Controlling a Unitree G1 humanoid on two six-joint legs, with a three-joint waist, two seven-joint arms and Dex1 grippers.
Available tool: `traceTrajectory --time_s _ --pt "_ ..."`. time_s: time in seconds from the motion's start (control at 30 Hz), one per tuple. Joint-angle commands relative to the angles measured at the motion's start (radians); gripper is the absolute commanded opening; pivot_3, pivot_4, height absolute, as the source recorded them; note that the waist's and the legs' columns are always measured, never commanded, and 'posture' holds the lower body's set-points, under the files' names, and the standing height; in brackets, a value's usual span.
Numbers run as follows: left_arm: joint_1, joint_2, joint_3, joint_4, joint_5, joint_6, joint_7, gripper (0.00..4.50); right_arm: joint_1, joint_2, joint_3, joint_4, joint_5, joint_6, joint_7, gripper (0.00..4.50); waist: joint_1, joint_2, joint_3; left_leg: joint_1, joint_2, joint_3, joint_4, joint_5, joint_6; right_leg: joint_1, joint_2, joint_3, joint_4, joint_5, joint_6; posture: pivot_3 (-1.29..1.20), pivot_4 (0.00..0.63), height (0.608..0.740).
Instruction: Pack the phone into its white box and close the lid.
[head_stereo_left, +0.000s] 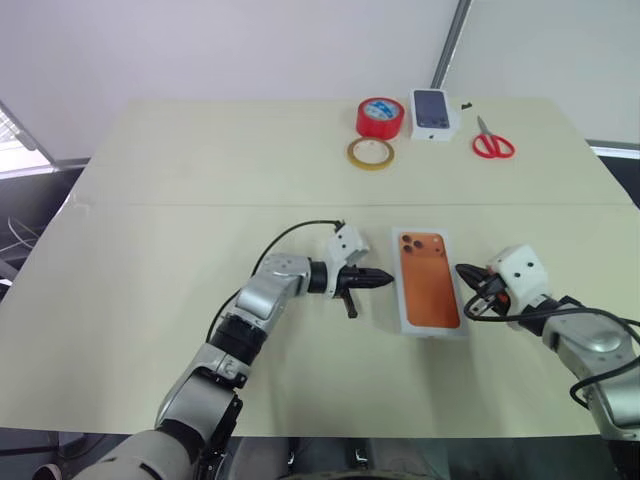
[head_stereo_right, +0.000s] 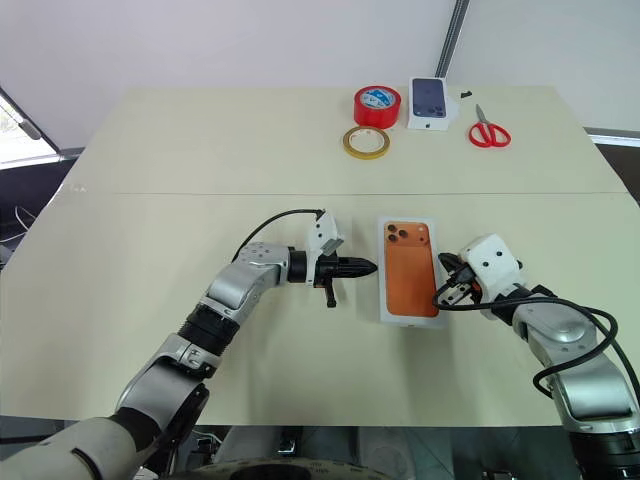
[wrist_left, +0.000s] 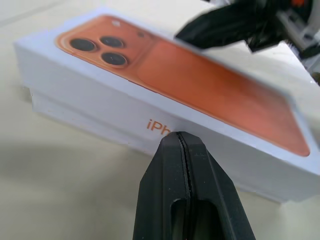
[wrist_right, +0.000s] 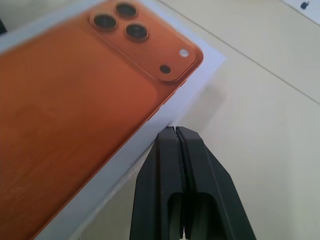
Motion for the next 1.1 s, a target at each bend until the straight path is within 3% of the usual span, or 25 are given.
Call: traceTrajectory --time_s 0.03,0.5,0.73,0.93,1.0,1.1 --pt "-0.015 -0.019 -0.014 -0.044 -0.001 -0.017 0.001 0.00 -0.018 0.020 0.006 -0.035 0.011 0.004 0.023 0.04 0.000 0.000 0.000 0.000 0.000 0.000 0.000 0.000 0.000 0.000 0.000 0.000 0.000 0.000 0.000 0.00 0.150 0.740" --pt "0.008 -0.024 -0.008 -0.011 0.008 -0.041 0.039 0.00 -0.044 0.056 0.048 0.003 -0.060 0.007 0.016 0.04 -0.001 0.000 0.000 0.000 0.000 0.000 0.000 0.000 -0.001 0.000 0.000 0.000 0.000 0.000 0.000 0.00 0.150 0.740" --pt "0.013 -0.025 0.054 -0.026 -0.026 -0.078 0.071 0.00 -0.027 0.045 0.012 0.020 -0.073 0.005 0.033 0.04 -0.001 0.000 0.000 0.001 0.000 0.000 0.000 0.001 -0.001 0.000 0.000 0.000 0.000 0.000 0.000 0.00 0.150 0.740" --pt "-0.060 -0.060 0.170 -0.029 -0.120 -0.064 0.100 0.00 -0.157 0.120 -0.133 0.036 0.071 0.074 -0.014 0.04 -0.002 0.000 0.000 0.001 0.000 0.000 0.001 0.001 -0.002 0.000 0.000 0.000 0.002 0.000 0.000 0.00 0.150 0.740" --pt "-0.106 -0.090 0.169 0.007 -0.124 -0.052 0.108 0.00 -0.189 0.140 -0.135 0.038 0.106 0.092 -0.005 0.04 0.001 0.000 0.000 0.001 0.000 0.000 0.002 0.001 -0.001 0.000 0.000 0.000 0.002 0.000 0.000 0.00 0.150 0.740" --pt "-0.153 -0.117 0.100 0.094 -0.028 -0.172 0.115 0.00 -0.213 0.154 -0.107 0.037 0.119 0.112 0.007 0.04 0.003 0.000 0.000 0.000 0.000 0.000 0.003 0.001 -0.001 0.001 0.000 0.000 0.001 0.000 0.000 0.00 0.150 0.740"
